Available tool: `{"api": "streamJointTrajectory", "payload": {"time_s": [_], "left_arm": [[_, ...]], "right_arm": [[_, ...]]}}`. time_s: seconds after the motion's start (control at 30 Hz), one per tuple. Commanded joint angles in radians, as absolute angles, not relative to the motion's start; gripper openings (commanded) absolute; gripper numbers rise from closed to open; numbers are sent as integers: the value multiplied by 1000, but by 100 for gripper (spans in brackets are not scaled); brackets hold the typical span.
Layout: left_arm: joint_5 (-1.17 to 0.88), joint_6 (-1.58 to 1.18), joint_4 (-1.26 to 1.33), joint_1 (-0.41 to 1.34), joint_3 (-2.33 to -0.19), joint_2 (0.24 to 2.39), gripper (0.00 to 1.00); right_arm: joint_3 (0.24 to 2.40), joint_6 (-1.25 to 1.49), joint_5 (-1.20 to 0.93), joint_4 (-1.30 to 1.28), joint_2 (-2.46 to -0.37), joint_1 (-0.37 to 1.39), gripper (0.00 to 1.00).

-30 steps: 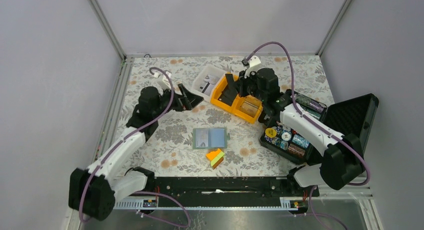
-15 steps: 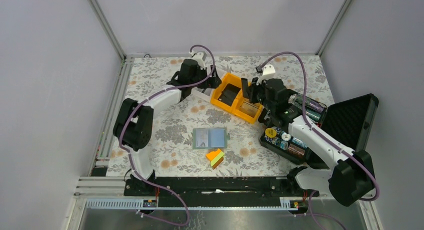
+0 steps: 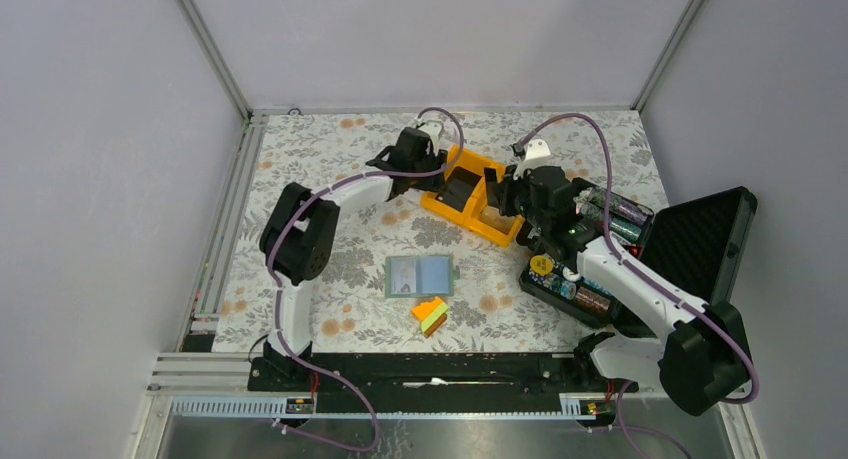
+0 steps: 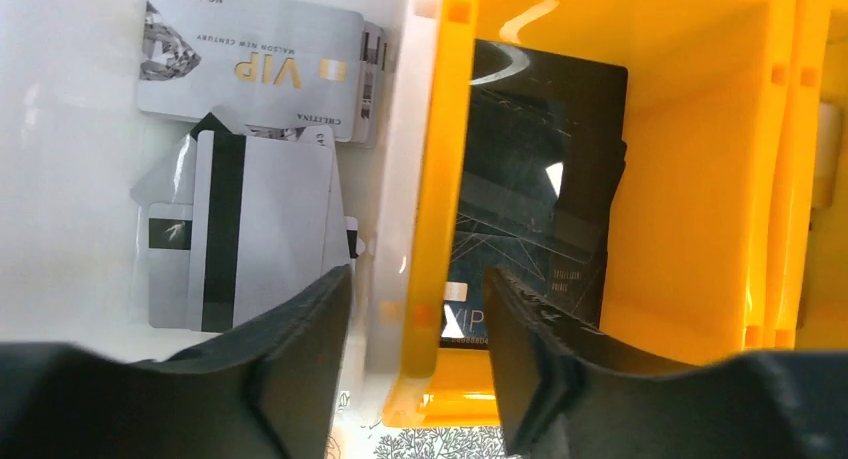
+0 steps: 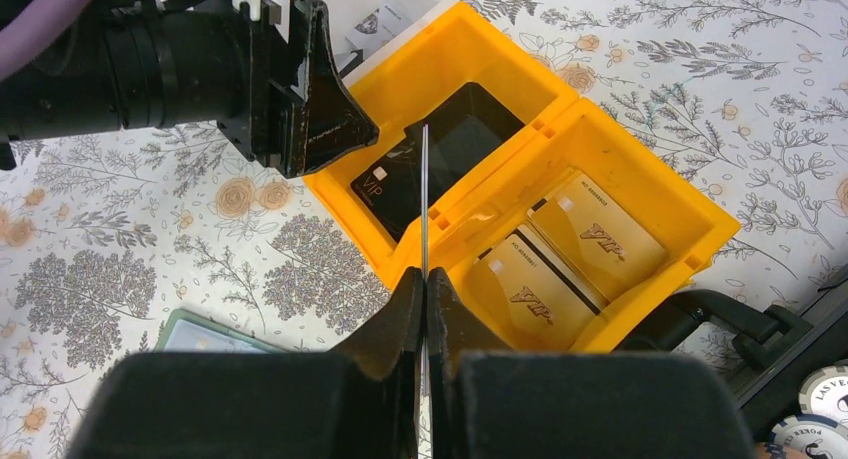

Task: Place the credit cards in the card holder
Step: Move the storage box to the center of the board.

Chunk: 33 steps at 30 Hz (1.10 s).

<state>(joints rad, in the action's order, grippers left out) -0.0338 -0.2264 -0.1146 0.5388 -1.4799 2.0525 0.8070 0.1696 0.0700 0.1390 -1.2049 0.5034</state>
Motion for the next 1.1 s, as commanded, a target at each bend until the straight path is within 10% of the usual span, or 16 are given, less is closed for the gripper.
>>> {"api": "streamJointTrajectory", "payload": {"time_s": [0.0, 0.17, 0.47, 0.8, 1.07], "left_arm": [[57, -205, -98, 566, -1482, 2019, 45], [146, -290, -55, 588, -1321, 1912, 23], [142, -416, 41, 652, -1005, 1683, 20], [153, -507, -89, 660, -920, 1419, 83], [-117, -544, -36, 594, -878, 1158, 96]], "right_arm": [[798, 192, 84, 152, -1169, 502, 0], [772, 219, 66, 172, -1159, 501, 0], [725, 292, -17, 218, -1152, 502, 0], [701, 361, -208, 371, -1190, 502, 0], [662, 417, -392, 544, -1200, 502, 0]]}}
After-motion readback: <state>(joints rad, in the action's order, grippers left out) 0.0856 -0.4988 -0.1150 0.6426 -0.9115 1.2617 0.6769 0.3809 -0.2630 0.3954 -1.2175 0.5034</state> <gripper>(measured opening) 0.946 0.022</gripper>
